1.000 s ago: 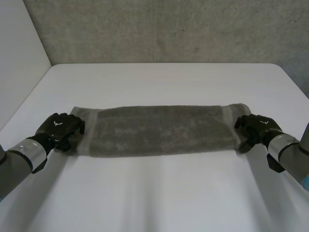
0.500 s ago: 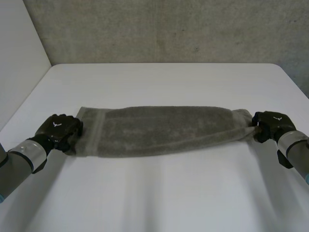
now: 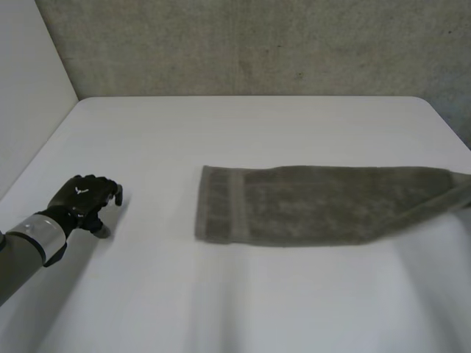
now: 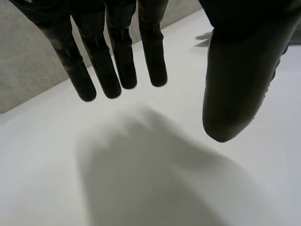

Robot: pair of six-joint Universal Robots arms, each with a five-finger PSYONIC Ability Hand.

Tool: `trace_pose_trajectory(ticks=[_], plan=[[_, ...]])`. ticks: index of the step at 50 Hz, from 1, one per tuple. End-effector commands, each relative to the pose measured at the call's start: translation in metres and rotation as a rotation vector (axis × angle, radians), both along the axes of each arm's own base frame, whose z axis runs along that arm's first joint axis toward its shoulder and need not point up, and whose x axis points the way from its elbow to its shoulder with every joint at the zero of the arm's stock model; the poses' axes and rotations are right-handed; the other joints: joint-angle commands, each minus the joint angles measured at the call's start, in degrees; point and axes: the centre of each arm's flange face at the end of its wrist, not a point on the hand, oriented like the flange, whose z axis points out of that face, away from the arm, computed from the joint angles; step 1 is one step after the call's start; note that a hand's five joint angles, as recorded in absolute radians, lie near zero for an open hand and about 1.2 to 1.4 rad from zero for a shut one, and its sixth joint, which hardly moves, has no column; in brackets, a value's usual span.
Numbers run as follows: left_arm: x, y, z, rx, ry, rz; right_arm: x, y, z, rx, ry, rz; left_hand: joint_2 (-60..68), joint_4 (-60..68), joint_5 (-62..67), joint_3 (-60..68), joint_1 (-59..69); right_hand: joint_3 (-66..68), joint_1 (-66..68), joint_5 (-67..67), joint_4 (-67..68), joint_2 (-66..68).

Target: Fold the towel.

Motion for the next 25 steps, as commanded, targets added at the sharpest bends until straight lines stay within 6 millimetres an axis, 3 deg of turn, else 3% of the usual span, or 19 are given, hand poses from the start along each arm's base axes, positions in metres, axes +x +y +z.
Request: trace_pose_trajectory(ticks=[1, 2, 5, 7, 8, 9, 10, 12, 13, 14, 15, 16, 18, 19, 20, 21, 23, 24, 25], plan=[[-0.001, 0.001, 0.022, -0.049, 0.03, 0.007, -0.001, -0.007, 0.038, -0.037, -0.017, 0.02, -14.0, -14.1, -13.2, -14.1, -13.8, 6.9, 4.9, 5.0, 3.7, 5.2], [-0.001, 0.001, 0.022, -0.049, 0.03, 0.007, -0.001, -0.007, 0.038, -0.037, -0.017, 0.02, -14.1, -14.2, -13.3, -14.2, -13.9, 6.9, 4.9, 5.0, 3.7, 5.2], [-0.003, 0.002, 0.039, -0.091, 0.059, 0.01, 0.031, -0.006, 0.068, -0.116, -0.007, 0.095, -18.1, -18.2, -17.3, -18.2, -17.9, 6.9, 4.9, 5.0, 3.7, 5.2], [-0.004, 0.002, 0.057, -0.133, 0.097, 0.013, 0.081, 0.001, 0.099, -0.205, -0.001, 0.214, -19.4, -19.6, -18.6, -19.6, -19.2, 6.9, 4.9, 5.0, 3.7, 5.2], [-0.004, 0.002, 0.057, -0.133, 0.097, 0.013, 0.082, 0.001, 0.099, -0.206, -0.001, 0.214, -19.4, -19.6, -18.6, -19.6, -19.2, 6.9, 4.9, 5.0, 3.7, 5.2], [-0.005, 0.002, 0.066, -0.152, 0.116, 0.015, 0.106, 0.007, 0.108, -0.236, 0.004, 0.268, -21.8, -21.9, -21.0, -21.9, -21.6, 6.9, 4.9, 5.0, 3.7, 5.2], [-0.005, 0.002, 0.066, -0.152, 0.116, 0.015, 0.106, 0.007, 0.108, -0.236, 0.004, 0.269, -21.8, -21.9, -21.0, -21.9, -21.6, 6.9, 4.9, 5.0, 3.7, 5.2], [-0.005, 0.001, 0.086, -0.205, 0.151, 0.018, 0.169, 0.028, 0.118, -0.278, 0.003, 0.408, -22.5, -22.6, -21.7, -22.6, -22.3, 6.9, 4.9, 5.0, 3.7, 5.2], [-0.005, 0.001, 0.086, -0.205, 0.151, 0.018, 0.169, 0.028, 0.118, -0.278, 0.003, 0.409, -22.5, -22.6, -21.7, -22.6, -22.3, 6.9, 4.9, 5.0, 3.7, 5.2], [-0.006, 0.001, 0.096, -0.229, 0.168, 0.016, 0.208, 0.045, 0.122, -0.299, -0.002, 0.499, -22.6, -22.8, -21.8, -22.8, -22.4, 6.9, 4.9, 5.0, 3.7, 5.2], [-0.007, 0.002, 0.105, -0.251, 0.186, 0.012, 0.243, 0.061, 0.114, -0.291, 0.006, 0.577, -22.6, -22.8, -21.8, -22.8, -22.4, 6.9, 4.9, 5.0, 3.7, 5.2], [-0.007, 0.002, 0.105, -0.251, 0.187, 0.012, 0.244, 0.061, 0.114, -0.291, 0.006, 0.578, -22.6, -22.8, -21.8, -22.8, -22.4, 6.9, 4.9, 5.0, 3.7, 5.2], [-0.01, 0.003, 0.115, -0.273, 0.205, 0.003, 0.306, 0.097, 0.09, -0.273, 0.054, 0.729, -22.8, -22.9, -22.0, -22.9, -22.6, 6.9, 4.9, 5.0, 3.7, 5.2], [-0.013, 0.005, 0.123, -0.292, 0.223, -0.006, 0.306, 0.097, 0.09, -0.273, 0.054, 0.73, -22.8, -22.9, -22.0, -22.9, -22.6, 6.9, 4.9, 5.0, 3.7, 5.2], [-0.016, 0.007, 0.129, -0.304, 0.24, -0.017, 0.332, 0.116, 0.075, -0.258, 0.083, 0.804, -23.1, -23.3, -22.3, -23.3, -22.9, 6.9, 4.9, 5.0, 3.7, 5.2], [-0.016, 0.007, 0.129, -0.304, 0.24, -0.017, 0.332, 0.117, 0.075, -0.258, 0.083, 0.804, -23.1, -23.3, -22.3, -23.3, -22.9, 6.9, 4.9, 5.0, 3.7, 5.2], [-0.022, 0.012, 0.139, -0.325, 0.267, -0.035, 0.372, 0.152, 0.035, -0.207, 0.142, 0.937, -23.3, -23.4, -22.5, -23.4, -23.1, 6.9, 4.9, 5.0, 3.7, 5.2], [-0.022, 0.012, 0.139, -0.325, 0.267, -0.035, 0.372, 0.152, 0.034, -0.207, 0.142, 0.937, -23.3, -23.4, -22.5, -23.4, -23.1, 6.9, 4.9, 5.0, 3.7, 5.2], [-0.025, 0.013, 0.142, -0.329, 0.276, -0.046, 0.385, 0.165, 0.018, -0.187, 0.168, 0.981, -23.2, -23.3, -22.4, -23.3, -22.9, 6.9, 4.9, 5.0, 3.7, 5.2]])
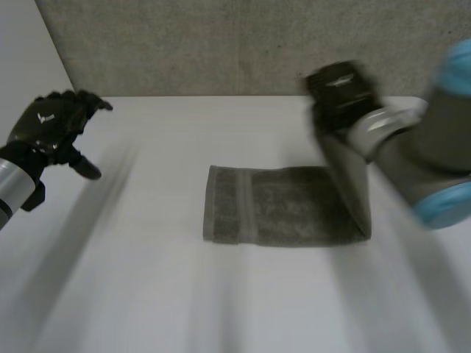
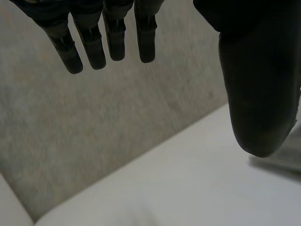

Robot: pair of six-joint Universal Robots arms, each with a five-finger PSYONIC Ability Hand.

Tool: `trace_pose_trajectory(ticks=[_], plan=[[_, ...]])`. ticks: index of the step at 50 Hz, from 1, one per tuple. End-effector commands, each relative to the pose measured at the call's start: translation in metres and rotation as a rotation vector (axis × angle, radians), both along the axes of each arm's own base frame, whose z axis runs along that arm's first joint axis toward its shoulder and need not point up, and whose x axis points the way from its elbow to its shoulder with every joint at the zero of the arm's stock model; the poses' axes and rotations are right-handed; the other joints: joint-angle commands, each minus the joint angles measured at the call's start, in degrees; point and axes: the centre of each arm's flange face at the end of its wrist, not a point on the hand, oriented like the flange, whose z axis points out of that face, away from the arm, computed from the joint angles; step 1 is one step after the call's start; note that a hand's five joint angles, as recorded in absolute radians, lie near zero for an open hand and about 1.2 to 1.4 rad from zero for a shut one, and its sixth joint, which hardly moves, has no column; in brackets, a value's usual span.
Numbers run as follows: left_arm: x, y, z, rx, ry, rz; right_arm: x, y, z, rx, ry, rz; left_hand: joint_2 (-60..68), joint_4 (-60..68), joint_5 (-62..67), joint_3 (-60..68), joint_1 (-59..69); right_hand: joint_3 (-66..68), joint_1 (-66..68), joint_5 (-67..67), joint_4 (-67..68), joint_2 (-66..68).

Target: Fold the towel.

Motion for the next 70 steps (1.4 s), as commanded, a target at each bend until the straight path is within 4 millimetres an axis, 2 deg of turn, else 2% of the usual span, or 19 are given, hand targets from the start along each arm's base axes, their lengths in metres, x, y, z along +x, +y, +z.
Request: trace_pose_trajectory(ticks=[1, 4, 6, 8, 15, 17, 20, 22, 23, 25, 28, 33, 39, 41, 44, 59, 61, 63, 70], plan=[[-0.012, 0.008, 0.021, -0.045, 0.048, -0.042, 0.089, 0.079, -0.086, 0.034, 0.199, 0.247, -3.5, -4.1, -1.9, -3.4, -4.0, 4.4, 4.7, 5.0, 3.5, 5.2], [-0.018, 0.012, 0.022, -0.047, 0.053, -0.062, 0.09, 0.081, -0.096, 0.033, 0.231, 0.234, -3.5, -4.1, -1.9, -3.4, -4.0, 1.6, 1.9, 2.2, 0.7, 2.4], [-0.025, 0.017, 0.021, -0.041, 0.054, -0.085, 0.087, 0.078, -0.099, 0.004, 0.273, 0.188, -3.5, -4.1, -1.9, -3.4, -4.0, -58.8, -58.5, -58.2, -59.7, -58.0], [-0.027, 0.019, 0.021, -0.041, 0.055, -0.094, 0.085, 0.078, -0.095, -0.009, 0.282, 0.177, -3.5, -4.1, -1.9, -3.4, -4.0, -65.6, -65.3, -65.0, -66.5, -64.8], [-0.032, 0.019, 0.019, -0.039, 0.055, -0.108, 0.061, 0.078, -0.052, -0.022, 0.216, 0.123, -3.5, -4.1, -1.9, -3.4, -4.0, -65.6, -65.3, -65.0, -66.5, -64.8], [-0.036, 0.02, 0.023, -0.049, 0.058, -0.124, 0.035, 0.068, -0.029, 0.008, 0.138, 0.052, -3.1, -3.7, -1.6, -3.1, -3.7, -65.6, -65.3, -65.0, -66.5, -64.8], [-0.042, 0.022, 0.025, -0.053, 0.065, -0.143, 0.02, 0.063, -0.02, 0.036, 0.093, 0.013, -3.1, -3.7, -1.6, -3.1, -3.7, -65.6, -65.3, -65.0, -66.5, -64.8], [-0.056, 0.028, 0.025, -0.041, 0.084, -0.181, -0.009, 0.052, -0.013, 0.096, 0.017, -0.065, -3.0, -3.6, -1.4, -2.9, -3.5, -65.6, -65.3, -65.0, -66.5, -64.8], [-0.056, 0.028, 0.025, -0.041, 0.084, -0.181, -0.009, 0.052, -0.013, 0.096, 0.017, -0.066, -3.0, -3.6, -1.4, -2.9, -3.5, -65.6, -65.3, -65.0, -66.5, -64.8], [-0.071, 0.034, 0.022, -0.017, 0.103, -0.214, -0.035, 0.041, -0.024, 0.174, -0.015, -0.129, -2.8, -3.4, -1.3, -2.7, -3.4, -65.6, -65.3, -65.0, -66.5, -64.8], [-0.079, 0.038, 0.019, -0.005, 0.108, -0.233, -0.048, 0.038, -0.034, 0.216, -0.011, -0.146, -2.8, -3.4, -1.3, -2.7, -3.4, -65.6, -65.3, -65.0, -66.5, -64.8], [-0.11, 0.056, -0.005, 0.067, 0.093, -0.31, -0.084, 0.033, -0.072, 0.333, -0.001, -0.117, -2.6, -3.2, -1.1, -2.6, -3.2, -65.6, -65.3, -65.0, -66.5, -64.8], [-0.123, 0.065, -0.02, 0.108, 0.081, -0.323, -0.096, 0.032, -0.097, 0.363, -0.018, -0.082, -2.6, -3.2, -1.1, -2.6, -3.2, -60.7, -60.4, -60.1, -61.6, -59.8], [-0.125, 0.066, -0.024, 0.117, 0.076, -0.318, -0.101, 0.029, -0.114, 0.379, -0.026, -0.076, -2.6, -3.2, -1.1, -2.6, -3.2, -52.3, -52.0, -51.7, -53.2, -51.5], [-0.125, 0.065, -0.025, 0.121, 0.075, -0.313, -0.1, 0.027, -0.121, 0.384, -0.027, -0.068, -2.6, -3.2, -1.1, -2.6, -3.2, -47.2, -46.9, -46.6, -48.1, -46.4], [-0.125, 0.063, -0.022, 0.114, 0.083, -0.308, -0.104, 0.017, -0.141, 0.429, -0.009, -0.107, -2.6, -3.2, -1.1, -2.6, -3.2, -28.1, -27.8, -27.5, -29.0, -27.2], [-0.125, 0.063, -0.022, 0.112, 0.082, -0.308, -0.107, 0.016, -0.14, 0.429, -0.011, -0.119, -2.6, -3.2, -1.1, -2.6, -3.2, -21.3, -21.0, -20.7, -22.2, -20.5], [-0.125, 0.061, -0.02, 0.107, 0.084, -0.307, -0.117, 0.011, -0.136, 0.429, -0.019, -0.15, -2.6, -3.2, -1.1, -2.6, -3.2, 0.0, 0.3, 0.6, -1.0, 0.8], [-0.121, 0.06, -0.021, 0.113, 0.084, -0.292, -0.14, 0.004, -0.111, 0.404, -0.026, -0.222, -2.8, -3.4, -1.3, -2.7, -3.4, 4.4, 4.7, 5.0, 3.5, 5.2]])
